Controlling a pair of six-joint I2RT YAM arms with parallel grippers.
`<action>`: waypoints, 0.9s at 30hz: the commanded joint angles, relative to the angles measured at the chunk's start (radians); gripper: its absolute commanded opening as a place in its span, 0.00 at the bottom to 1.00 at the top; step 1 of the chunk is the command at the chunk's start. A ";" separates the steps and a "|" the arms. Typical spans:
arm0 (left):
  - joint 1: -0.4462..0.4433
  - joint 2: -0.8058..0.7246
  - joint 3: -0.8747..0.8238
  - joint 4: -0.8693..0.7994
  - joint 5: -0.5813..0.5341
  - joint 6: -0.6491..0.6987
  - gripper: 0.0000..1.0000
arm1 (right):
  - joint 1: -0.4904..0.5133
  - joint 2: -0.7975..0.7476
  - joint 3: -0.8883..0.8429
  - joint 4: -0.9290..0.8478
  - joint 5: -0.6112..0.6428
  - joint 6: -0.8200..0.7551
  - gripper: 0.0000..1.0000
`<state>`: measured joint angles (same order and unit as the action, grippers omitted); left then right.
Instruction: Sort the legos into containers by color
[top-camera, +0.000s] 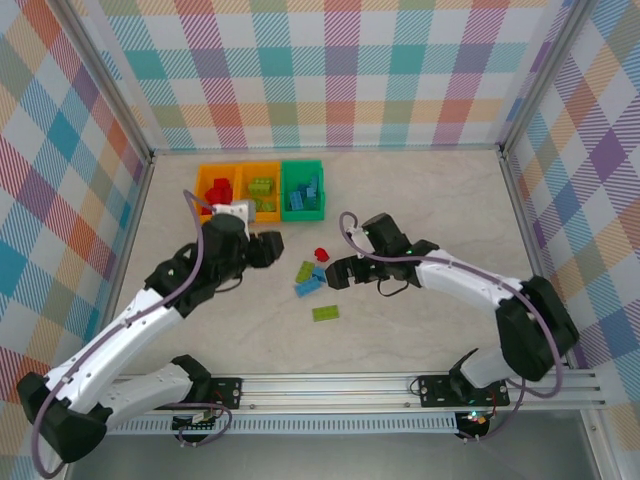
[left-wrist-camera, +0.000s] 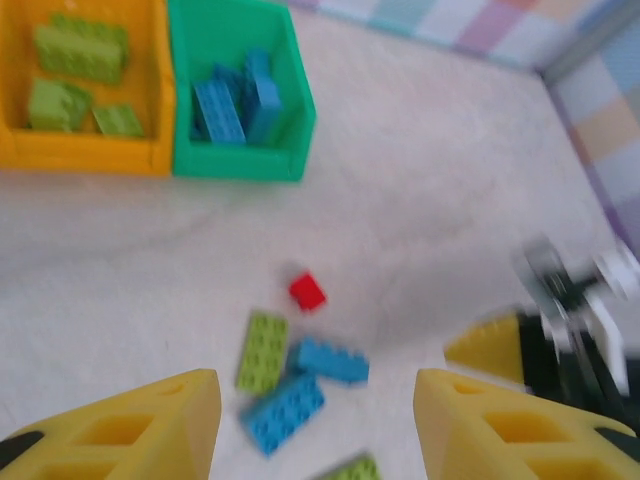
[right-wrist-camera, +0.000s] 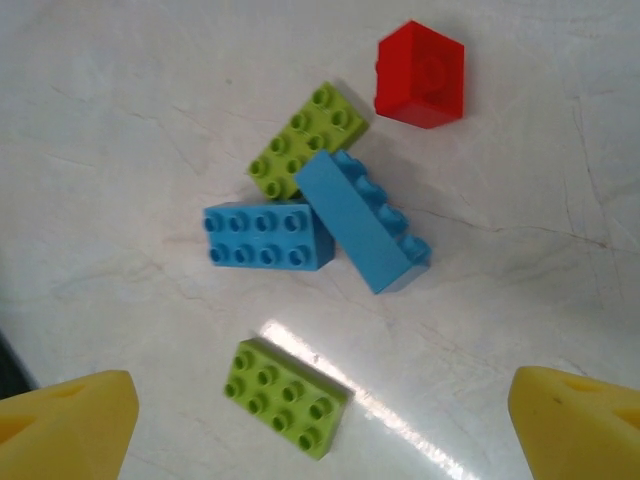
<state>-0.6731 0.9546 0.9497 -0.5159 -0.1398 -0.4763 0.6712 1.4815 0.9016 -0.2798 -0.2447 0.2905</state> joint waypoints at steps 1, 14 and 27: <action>-0.088 -0.057 -0.097 -0.096 -0.019 -0.018 0.55 | 0.007 0.092 0.072 0.026 0.023 -0.092 0.89; -0.142 -0.162 -0.310 -0.123 0.173 -0.143 0.81 | 0.042 0.319 0.180 0.032 0.018 -0.098 0.54; -0.145 -0.224 -0.374 -0.070 0.227 -0.172 1.00 | 0.044 0.293 0.165 0.021 0.113 -0.090 0.25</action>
<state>-0.8040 0.7498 0.5900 -0.6224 0.0486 -0.6392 0.7086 1.8225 1.0580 -0.2554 -0.1608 0.2016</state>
